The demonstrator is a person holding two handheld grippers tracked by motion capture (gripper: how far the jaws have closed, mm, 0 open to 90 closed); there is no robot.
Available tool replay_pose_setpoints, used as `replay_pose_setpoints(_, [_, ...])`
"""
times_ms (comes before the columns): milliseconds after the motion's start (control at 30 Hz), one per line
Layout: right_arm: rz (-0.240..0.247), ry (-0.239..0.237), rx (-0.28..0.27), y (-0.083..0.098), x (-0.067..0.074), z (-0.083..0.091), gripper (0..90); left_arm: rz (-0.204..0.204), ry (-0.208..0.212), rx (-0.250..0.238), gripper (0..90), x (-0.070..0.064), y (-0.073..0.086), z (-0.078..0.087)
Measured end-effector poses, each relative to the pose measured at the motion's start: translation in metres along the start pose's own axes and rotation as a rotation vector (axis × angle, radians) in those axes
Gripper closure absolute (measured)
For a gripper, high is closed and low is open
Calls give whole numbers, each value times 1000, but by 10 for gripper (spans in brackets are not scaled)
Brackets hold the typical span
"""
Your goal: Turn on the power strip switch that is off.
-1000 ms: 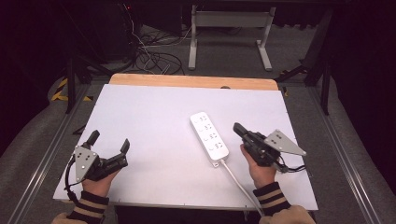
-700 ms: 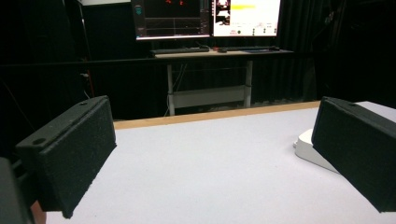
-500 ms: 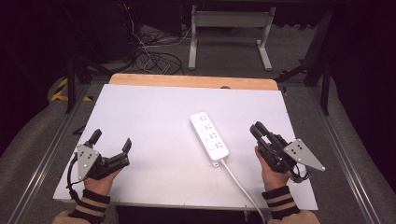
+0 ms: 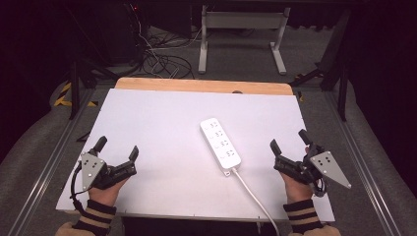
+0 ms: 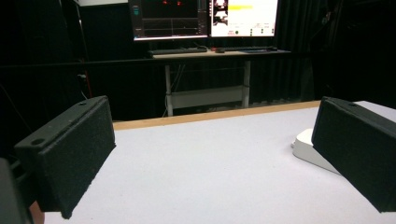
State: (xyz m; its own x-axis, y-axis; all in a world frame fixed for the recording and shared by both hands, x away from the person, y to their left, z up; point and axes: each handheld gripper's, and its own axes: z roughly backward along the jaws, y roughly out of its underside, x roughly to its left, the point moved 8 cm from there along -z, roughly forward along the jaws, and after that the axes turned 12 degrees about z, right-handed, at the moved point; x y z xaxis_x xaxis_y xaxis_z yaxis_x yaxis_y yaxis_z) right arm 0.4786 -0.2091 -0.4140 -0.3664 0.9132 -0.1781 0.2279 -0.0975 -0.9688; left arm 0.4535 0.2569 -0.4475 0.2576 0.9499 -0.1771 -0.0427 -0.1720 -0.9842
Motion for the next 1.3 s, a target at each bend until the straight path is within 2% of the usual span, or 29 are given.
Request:
replay_pose_setpoints(100, [-16,7,4,1,-4,1,32,-2,0,1,2,0,0,0])
replay_pose_setpoints(533, [-16,17,15,2,-6,1,26,0,-1,3,2,0,1,-2])
replay_pose_setpoints(833, [-6,20,29,6,-5,2,28,1,-1,-5,2,-1,-1,-1])
replay_pose_setpoints(1000, [-23,15,40,6,-4,3,34,-2,-5,-13,2,0,-2,5])
replay_pose_setpoints(1133, [-15,8,45,7,-3,3,38,-3,-14,-22,3,1,-4,8])
replay_pose_setpoints(1300, [-13,11,52,8,-4,5,37,-8,-13,-6,2,0,-1,6])
